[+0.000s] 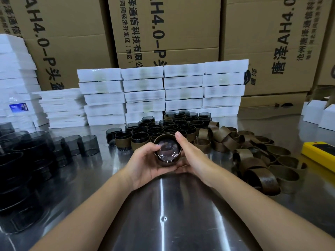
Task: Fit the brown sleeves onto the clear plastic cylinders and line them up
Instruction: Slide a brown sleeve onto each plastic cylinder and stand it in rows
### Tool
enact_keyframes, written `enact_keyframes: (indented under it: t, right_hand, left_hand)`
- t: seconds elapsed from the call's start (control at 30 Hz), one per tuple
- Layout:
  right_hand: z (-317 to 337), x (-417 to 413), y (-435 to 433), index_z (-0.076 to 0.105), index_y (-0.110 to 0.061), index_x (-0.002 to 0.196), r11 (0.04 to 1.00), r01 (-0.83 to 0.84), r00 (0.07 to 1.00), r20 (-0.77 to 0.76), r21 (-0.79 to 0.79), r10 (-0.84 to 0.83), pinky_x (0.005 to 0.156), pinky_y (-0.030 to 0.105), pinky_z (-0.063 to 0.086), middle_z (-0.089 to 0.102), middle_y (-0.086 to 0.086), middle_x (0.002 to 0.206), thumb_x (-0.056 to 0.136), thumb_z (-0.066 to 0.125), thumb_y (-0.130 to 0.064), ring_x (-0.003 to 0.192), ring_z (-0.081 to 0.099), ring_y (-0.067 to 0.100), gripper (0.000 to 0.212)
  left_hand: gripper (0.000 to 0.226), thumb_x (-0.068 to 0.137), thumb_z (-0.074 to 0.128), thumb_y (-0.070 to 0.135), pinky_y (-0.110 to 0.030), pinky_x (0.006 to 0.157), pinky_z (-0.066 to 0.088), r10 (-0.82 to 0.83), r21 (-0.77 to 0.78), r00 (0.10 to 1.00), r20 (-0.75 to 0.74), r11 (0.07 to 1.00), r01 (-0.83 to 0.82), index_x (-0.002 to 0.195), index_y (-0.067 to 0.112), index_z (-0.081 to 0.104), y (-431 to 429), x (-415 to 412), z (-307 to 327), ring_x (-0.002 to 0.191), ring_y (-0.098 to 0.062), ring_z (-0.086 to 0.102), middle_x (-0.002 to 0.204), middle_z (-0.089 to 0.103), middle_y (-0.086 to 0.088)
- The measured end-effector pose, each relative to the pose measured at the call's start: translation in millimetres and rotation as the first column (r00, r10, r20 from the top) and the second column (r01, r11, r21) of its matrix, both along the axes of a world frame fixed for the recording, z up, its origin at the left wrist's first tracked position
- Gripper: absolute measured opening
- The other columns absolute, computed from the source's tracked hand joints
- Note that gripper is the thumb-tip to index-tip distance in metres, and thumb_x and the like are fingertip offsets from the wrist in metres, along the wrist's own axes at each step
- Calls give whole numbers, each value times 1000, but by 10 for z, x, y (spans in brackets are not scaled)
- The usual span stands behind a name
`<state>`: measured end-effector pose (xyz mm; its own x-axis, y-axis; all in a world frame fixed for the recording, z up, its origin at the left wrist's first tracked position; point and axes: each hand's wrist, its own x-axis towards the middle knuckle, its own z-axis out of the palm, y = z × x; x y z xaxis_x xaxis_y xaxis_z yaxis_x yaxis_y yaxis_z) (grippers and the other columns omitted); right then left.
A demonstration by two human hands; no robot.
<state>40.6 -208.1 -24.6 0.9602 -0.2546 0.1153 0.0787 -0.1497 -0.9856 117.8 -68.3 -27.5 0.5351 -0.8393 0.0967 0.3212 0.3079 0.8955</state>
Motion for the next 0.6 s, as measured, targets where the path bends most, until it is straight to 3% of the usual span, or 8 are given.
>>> enact_keyframes:
  t: [0.17, 0.27, 0.33, 0.4, 0.5, 0.6]
  right_hand:
    - [-13, 13, 23, 65, -31, 93, 998, 65, 998, -2, 3, -65, 53, 26, 52, 73, -5, 78, 53, 48, -89, 58, 67, 11, 72]
    - [-29, 3, 32, 60, -32, 92, 994, 101, 995, 14, -47, -101, 50, 22, 49, 72, -7, 70, 51, 43, -90, 56, 68, 11, 73]
    - [-37, 1, 34, 59, -32, 91, 990, 116, 993, 19, -75, -114, 56, 25, 51, 72, -5, 74, 53, 40, -91, 61, 69, 10, 73]
    - [-32, -8, 27, 59, -32, 88, 989, 120, 993, 30, -90, -118, 65, 22, 51, 70, -8, 80, 66, 38, -87, 66, 67, 4, 63]
    - [-4, -48, -7, 56, -33, 74, 992, 98, 993, 78, -80, -92, 44, 2, 40, 59, -25, 74, 88, 35, -67, 49, 53, -16, 42]
    - [27, -83, -20, 55, -33, 72, 995, 76, 995, 66, -70, -71, 37, -1, 34, 45, -30, 86, 94, 33, -58, 53, 37, -22, 40]
  left_hand:
    - [36, 68, 65, 24, -44, 82, 57, 37, 31, 998, 41, 999, -39, 98, 7, 76, 16, -12, 7, 103, -36, 67, 111, 69, -21]
    - [56, 65, 75, 48, -46, 84, 57, 117, 109, 987, 109, 986, -129, 108, 13, 73, -6, -30, 17, 106, -32, 67, 116, 69, -16]
    - [64, 64, 72, 64, -48, 90, 54, 125, 153, 977, 172, 976, -152, 109, 20, 73, -21, -43, 14, 110, -28, 65, 119, 68, -12]
    - [62, 67, 63, 73, -42, 86, 56, 125, 188, 966, 225, 968, -169, 108, 28, 73, -28, -69, 23, 109, -24, 66, 118, 70, -7]
    - [62, 63, 56, 80, -32, 71, 58, 133, 226, 958, 254, 955, -193, 103, 36, 74, -31, -105, 41, 103, -21, 69, 113, 72, -3]
    - [66, 60, 54, 81, -31, 68, 58, 150, 234, 956, 253, 949, -211, 102, 34, 74, -42, -103, 37, 102, -23, 70, 112, 72, -4]
